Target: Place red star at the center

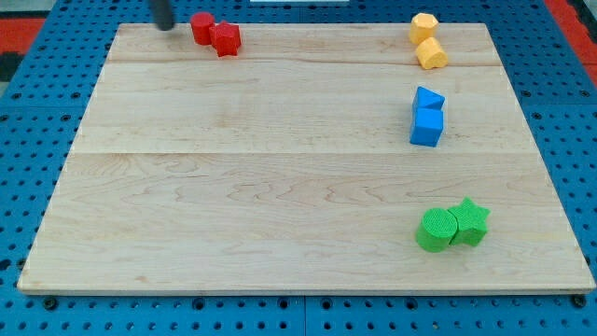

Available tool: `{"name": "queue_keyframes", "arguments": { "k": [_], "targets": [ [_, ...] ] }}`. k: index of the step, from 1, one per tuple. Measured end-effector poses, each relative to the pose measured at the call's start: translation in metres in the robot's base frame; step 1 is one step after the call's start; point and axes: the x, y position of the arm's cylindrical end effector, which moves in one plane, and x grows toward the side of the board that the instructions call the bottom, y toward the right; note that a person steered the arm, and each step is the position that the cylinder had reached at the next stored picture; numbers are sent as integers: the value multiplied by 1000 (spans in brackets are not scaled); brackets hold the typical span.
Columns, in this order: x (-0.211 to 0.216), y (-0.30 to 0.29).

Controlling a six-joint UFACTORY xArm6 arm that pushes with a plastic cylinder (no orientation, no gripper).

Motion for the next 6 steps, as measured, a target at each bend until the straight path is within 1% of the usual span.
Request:
{"name": "queue_keyframes", "arguments": {
  "k": [1,2,3,4,5,6],
  "targets": [
    [10,73],
    [42,95],
    [75,96],
    [166,130],
    [194,108],
    [277,111]
  ]
}}
